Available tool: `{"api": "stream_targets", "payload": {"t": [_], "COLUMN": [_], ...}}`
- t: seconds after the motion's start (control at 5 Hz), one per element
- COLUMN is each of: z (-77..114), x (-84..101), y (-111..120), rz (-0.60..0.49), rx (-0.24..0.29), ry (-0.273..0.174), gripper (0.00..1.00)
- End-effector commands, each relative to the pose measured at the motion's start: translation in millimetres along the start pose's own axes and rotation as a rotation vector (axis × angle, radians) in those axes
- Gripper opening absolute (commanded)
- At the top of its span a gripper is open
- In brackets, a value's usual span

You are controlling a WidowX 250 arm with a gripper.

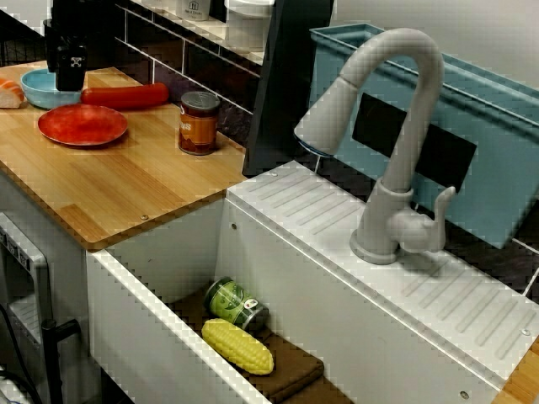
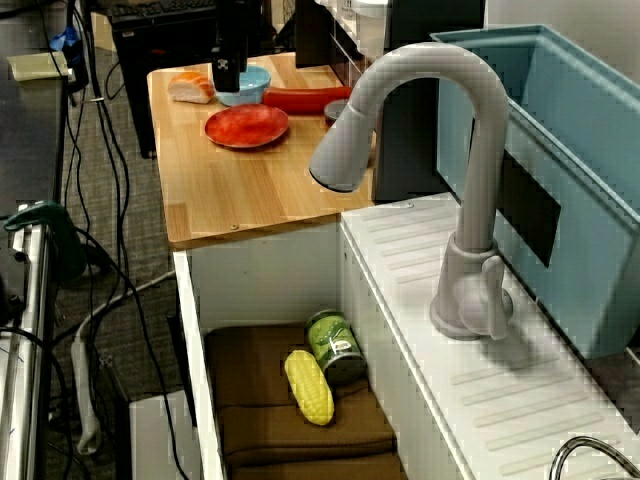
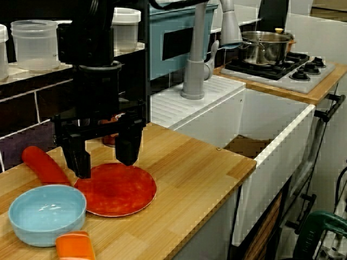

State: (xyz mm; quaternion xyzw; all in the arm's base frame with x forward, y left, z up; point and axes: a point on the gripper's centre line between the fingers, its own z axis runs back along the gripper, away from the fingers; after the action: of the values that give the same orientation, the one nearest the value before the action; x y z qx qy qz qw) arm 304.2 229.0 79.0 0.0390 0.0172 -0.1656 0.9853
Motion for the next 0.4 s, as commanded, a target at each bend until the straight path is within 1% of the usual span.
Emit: {"api": "stream_targets", "payload": {"t": [0.0, 0.2], "z": [6.2, 3.1], "x": [-10.7, -15.3], "y": [7.6, 9.3], "rz": [-0.031, -0.026], "rx": [0.081, 0.081], "ry": [0.016, 0.018], "gripper": [1.0, 1.0]}}
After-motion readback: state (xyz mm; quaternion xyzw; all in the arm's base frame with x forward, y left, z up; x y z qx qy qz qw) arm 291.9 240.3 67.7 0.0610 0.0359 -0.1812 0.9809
